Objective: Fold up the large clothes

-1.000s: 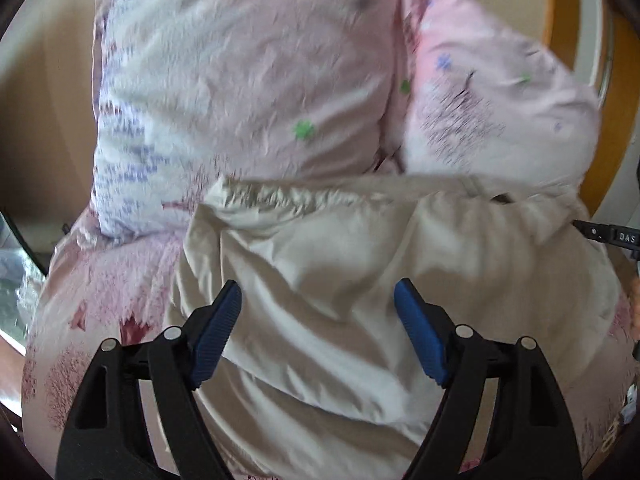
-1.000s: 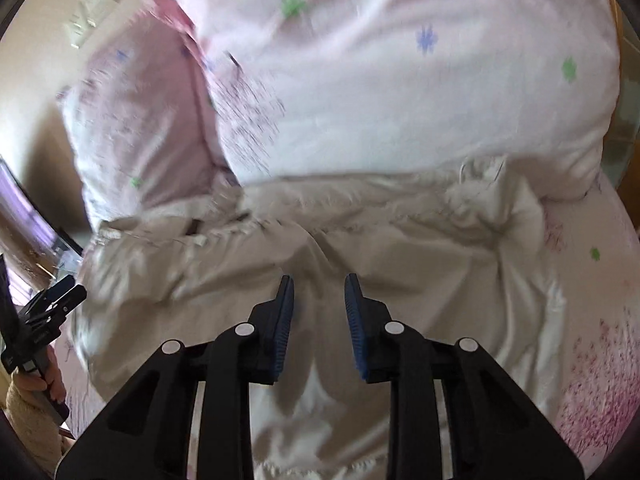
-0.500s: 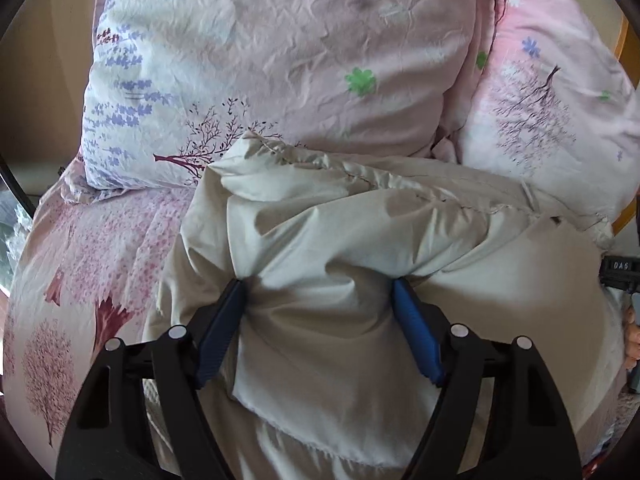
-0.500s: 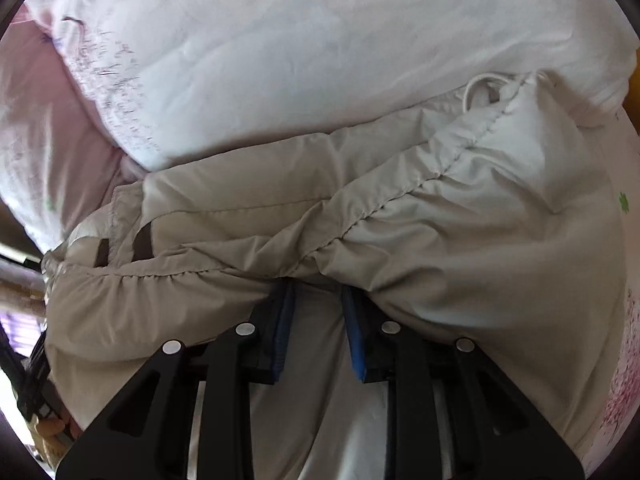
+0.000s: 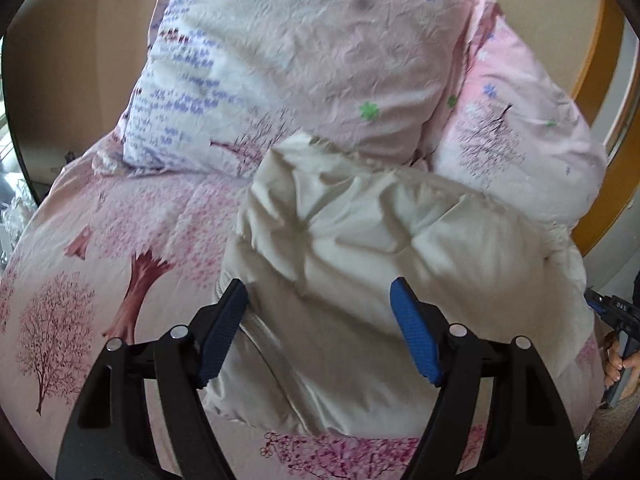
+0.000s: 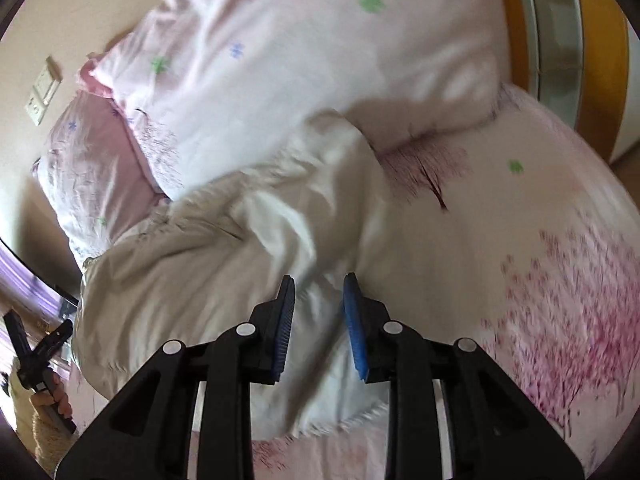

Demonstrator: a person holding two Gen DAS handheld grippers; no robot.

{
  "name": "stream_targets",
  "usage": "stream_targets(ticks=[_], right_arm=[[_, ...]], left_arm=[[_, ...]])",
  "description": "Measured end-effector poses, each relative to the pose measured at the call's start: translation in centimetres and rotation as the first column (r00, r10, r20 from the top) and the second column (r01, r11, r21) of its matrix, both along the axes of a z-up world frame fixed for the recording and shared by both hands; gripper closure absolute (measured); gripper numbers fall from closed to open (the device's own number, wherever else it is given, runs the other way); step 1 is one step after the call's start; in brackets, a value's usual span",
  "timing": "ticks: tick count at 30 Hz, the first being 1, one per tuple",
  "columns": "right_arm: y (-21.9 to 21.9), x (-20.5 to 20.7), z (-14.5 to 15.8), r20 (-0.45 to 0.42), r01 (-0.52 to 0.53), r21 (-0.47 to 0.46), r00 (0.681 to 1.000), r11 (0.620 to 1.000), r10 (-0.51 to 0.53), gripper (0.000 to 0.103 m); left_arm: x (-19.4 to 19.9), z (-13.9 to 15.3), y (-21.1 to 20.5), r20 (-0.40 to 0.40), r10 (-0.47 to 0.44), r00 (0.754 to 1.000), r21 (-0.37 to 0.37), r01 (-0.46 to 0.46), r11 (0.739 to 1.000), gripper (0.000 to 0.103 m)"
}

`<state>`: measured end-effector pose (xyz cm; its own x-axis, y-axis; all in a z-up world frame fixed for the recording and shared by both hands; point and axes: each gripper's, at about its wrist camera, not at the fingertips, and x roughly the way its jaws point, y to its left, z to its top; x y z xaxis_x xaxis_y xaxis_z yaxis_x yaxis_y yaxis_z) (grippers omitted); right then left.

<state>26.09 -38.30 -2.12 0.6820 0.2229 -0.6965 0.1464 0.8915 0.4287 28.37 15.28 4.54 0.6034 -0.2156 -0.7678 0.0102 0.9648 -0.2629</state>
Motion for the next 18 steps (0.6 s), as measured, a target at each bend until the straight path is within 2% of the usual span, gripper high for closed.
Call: stream_targets(ticks=[3, 7, 10, 13, 14, 15, 16, 18], right_arm=[[-0.9, 1.0, -2.4, -0.071, 0.03, 0.051, 0.997, 0.998, -0.026, 0.08], [-1.2, 1.7, -4.6, -0.095, 0.054, 0.111, 0.995, 0.992, -0.044, 0.08], [-0.8, 1.9, -4.7, -0.094, 0.068, 0.094, 0.994, 0.993, -0.059, 0.08], [-1.1, 1.4, -4.0, -0.088, 0.075, 0.118, 0.994, 0.99, -0.065, 0.076], [-1.2, 0.7, -3.4, -0.064, 0.07, 0.131, 0.996, 0.989, -0.062, 0.072], [-1.4, -0.4, -2.6, -0.017, 0.064, 0.158, 0.998, 0.985, -0.063, 0.057], [-1.6, -1.8, -2.0, 0.021, 0.079, 0.171, 0.996, 0.982, -0.084, 0.036], [-2.3, -4.3, -0.9, 0.082, 0.148, 0.171, 0.983, 0.974, -0.164, 0.016]], left_arm=[[0.3, -1.0, -0.1, -0.013, 0.015, 1.0, 0.004, -0.015, 1.0, 0.029], [1.0, -2.2, 0.1, -0.039, 0.043, 0.998, -0.004, -0.043, 0.999, 0.029], [1.2, -3.2, 0.5, -0.061, 0.071, 0.996, -0.052, -0.074, 0.996, 0.029], [0.4, -3.0, 1.4, -0.04, 0.091, 0.995, -0.115, -0.095, 0.989, 0.03], [-0.3, -2.8, 2.2, -0.025, 0.104, 0.994, -0.171, -0.106, 0.979, 0.03], [-1.2, -2.5, 3.2, -0.01, 0.117, 0.993, -0.244, -0.116, 0.963, 0.029], [-1.9, -2.3, 4.0, -0.003, 0.13, 0.992, -0.291, -0.125, 0.948, 0.028], [-3.9, -2.1, 6.0, 0.006, 0.186, 0.983, -0.378, -0.17, 0.91, 0.022]])
